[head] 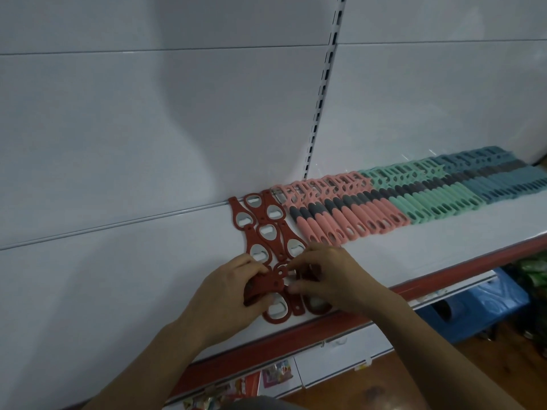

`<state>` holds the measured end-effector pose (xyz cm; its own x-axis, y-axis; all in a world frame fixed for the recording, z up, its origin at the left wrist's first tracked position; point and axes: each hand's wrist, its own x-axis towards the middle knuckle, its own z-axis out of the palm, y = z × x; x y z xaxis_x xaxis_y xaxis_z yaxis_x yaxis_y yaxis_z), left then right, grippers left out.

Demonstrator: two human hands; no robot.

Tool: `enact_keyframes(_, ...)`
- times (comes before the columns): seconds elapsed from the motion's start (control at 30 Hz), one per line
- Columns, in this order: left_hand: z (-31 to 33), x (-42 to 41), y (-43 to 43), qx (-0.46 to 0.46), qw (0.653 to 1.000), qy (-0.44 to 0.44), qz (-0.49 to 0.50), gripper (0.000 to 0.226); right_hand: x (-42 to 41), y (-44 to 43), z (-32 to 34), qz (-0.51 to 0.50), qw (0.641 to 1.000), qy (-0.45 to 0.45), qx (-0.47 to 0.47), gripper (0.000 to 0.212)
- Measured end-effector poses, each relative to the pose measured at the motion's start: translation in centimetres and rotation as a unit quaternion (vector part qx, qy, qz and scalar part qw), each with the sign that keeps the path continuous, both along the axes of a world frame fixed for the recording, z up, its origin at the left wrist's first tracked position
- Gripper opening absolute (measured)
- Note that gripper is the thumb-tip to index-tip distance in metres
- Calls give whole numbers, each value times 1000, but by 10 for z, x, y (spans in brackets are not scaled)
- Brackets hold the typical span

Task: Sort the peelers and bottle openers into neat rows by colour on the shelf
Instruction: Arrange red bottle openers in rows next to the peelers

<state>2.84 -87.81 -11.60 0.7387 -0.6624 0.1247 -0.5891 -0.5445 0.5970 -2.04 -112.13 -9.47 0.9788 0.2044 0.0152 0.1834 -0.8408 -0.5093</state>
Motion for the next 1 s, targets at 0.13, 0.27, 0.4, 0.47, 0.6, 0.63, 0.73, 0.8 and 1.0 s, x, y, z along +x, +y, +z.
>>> enact_keyframes(0.13,4,7,-1,-31,999,10,12,33,23,3,9,-50,992,-114,12,13)
enact_keyframes(0.27,10,22,-11,18,1000,-22,0,45,69,12,4,-50,984,-164,-45,21)
enact_keyframes(0.4,10,35,-16,125,991,-40,-28,64,105,14,2,0,984,-156,-90,24)
enact_keyframes(0.47,10,37,-17,148,988,-39,-39,68,115,15,4,38,983,-126,-131,28)
enact_keyframes(0.6,9,39,-16,148,987,-42,-42,70,121,13,4,66,978,-106,-170,33)
enact_keyframes(0.63,9,39,-16,145,988,-41,-43,70,121,13,3,65,977,-112,-172,34)
enact_keyframes(0.73,7,39,-14,134,989,-41,-55,69,118,14,4,63,977,-117,-165,34)
enact_keyframes(0.8,8,39,-12,131,989,-42,-59,69,118,14,4,63,978,-122,-155,35)
enact_keyframes(1.0,9,37,-11,122,989,-44,-66,67,120,11,2,63,981,-112,-144,32)
